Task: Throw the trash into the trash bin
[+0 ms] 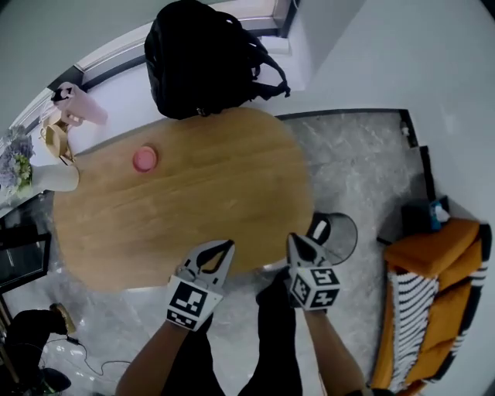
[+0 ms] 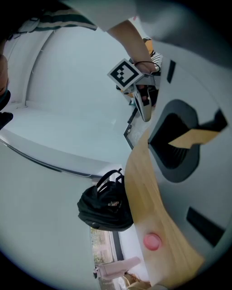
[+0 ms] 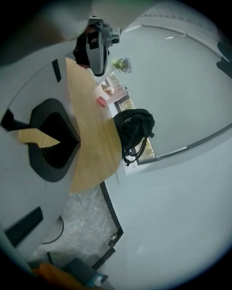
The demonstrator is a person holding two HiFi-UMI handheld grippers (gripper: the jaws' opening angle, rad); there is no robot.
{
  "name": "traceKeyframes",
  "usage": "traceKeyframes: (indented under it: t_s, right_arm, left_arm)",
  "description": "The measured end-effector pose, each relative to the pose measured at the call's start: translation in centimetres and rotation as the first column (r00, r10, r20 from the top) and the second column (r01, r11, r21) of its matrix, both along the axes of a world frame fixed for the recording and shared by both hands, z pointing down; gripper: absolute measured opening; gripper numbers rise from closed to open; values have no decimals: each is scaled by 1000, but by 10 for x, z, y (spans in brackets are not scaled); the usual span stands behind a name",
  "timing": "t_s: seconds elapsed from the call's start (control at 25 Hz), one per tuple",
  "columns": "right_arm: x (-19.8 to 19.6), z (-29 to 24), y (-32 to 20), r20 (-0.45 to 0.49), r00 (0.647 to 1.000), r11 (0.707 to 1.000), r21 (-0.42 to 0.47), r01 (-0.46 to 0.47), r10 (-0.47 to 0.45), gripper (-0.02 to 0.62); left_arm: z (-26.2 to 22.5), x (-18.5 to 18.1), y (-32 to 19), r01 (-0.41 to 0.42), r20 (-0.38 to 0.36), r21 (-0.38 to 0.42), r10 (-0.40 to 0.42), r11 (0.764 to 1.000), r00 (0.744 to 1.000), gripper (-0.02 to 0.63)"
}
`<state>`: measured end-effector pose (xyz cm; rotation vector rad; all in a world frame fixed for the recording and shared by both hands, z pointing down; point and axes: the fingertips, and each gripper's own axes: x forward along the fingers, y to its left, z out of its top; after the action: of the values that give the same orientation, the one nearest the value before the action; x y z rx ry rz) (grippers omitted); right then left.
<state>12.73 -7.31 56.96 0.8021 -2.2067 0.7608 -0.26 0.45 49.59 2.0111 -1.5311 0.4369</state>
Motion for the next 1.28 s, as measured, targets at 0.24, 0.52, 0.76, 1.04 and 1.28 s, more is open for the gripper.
traceKeyframes:
  t_s: [0.24,0.52,0.76,1.04,1.28]
  right_arm:
    - [-97,-7,36,29,990,990,11,138,-138,0]
    - [-186,3,68,17,962,962,17,273,-274,-2]
    - [-259,2,76,12,926,924,64,376,-377,-1]
    - [-332,0,87,-5,886,880,109,462,-464,0]
    - [-380,2,106,-160,769,732,240,638,-619,64]
  left_arm:
    - [-1,-82,53,123,31,-10,-123,992,992,-3]
    - [6,-156,101,278,26,-9,-278,961,960,-2]
    - [16,-201,115,347,28,-11,-347,938,938,-2]
    - [26,-251,123,398,9,-4,-398,917,917,-2]
    - [33,-268,136,408,5,-15,-408,913,913,-2]
